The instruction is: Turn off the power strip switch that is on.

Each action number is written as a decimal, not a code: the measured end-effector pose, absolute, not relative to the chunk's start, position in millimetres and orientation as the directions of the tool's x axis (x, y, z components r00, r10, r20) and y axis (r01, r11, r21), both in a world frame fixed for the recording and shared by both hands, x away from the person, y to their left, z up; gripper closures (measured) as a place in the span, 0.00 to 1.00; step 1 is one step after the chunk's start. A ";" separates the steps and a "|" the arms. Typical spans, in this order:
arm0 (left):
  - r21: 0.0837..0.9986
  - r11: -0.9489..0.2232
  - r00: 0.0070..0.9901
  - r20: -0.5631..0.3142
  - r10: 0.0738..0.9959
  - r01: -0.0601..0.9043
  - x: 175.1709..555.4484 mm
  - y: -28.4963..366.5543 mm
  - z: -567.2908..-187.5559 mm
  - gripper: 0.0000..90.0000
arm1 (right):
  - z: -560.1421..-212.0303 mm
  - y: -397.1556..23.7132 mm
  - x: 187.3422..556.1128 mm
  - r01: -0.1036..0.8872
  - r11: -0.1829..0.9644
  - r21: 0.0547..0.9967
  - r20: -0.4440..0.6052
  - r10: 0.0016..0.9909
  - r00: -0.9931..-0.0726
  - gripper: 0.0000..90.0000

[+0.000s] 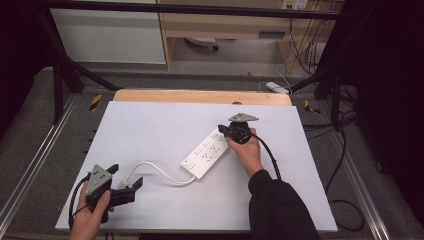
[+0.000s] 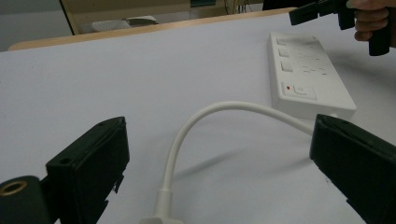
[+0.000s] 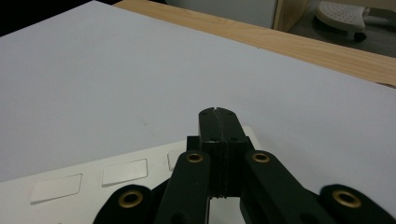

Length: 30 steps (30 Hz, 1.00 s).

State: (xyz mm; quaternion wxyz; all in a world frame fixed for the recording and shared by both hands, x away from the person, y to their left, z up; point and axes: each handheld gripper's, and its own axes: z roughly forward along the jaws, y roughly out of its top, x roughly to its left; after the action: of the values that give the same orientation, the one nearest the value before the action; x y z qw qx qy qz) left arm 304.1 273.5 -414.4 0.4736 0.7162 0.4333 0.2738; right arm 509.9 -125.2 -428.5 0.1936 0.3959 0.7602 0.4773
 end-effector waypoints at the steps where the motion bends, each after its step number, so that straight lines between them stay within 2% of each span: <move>1: 0.915 -0.176 0.474 -0.018 0.880 0.362 304.1 273.5 -414.4 0.06 | -427.1 -126.0 509.3 0.416 0.230 0.880 0.084 0.787 -0.612 1.00; 13: 0.915 -0.180 0.475 -0.015 0.880 0.362 304.1 273.4 -414.5 0.05 | -416.0 -136.3 504.3 0.415 0.205 0.886 0.100 0.791 -0.604 1.00; 20: 0.914 -0.180 0.476 -0.016 0.880 0.364 304.2 273.0 -414.7 0.05 | -405.1 -143.5 501.2 0.408 0.184 0.894 0.115 0.785 -0.608 0.95; 27: 0.913 -0.187 0.479 -0.011 0.878 0.363 304.2 272.0 -415.0 0.06 | -394.7 -150.5 496.0 0.424 0.154 0.892 0.144 0.794 -0.591 0.71; 30: 0.914 -0.186 0.478 -0.011 0.878 0.362 304.0 271.6 -414.9 0.06 | -390.4 -152.2 494.1 0.439 0.149 0.886 0.153 0.800 -0.581 0.53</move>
State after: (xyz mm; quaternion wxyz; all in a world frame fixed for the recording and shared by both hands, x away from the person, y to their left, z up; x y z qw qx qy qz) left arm 304.0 271.6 -414.9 0.4706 0.7196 0.4308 0.2743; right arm 494.1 -152.2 -390.4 0.1808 0.4206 0.7362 0.4984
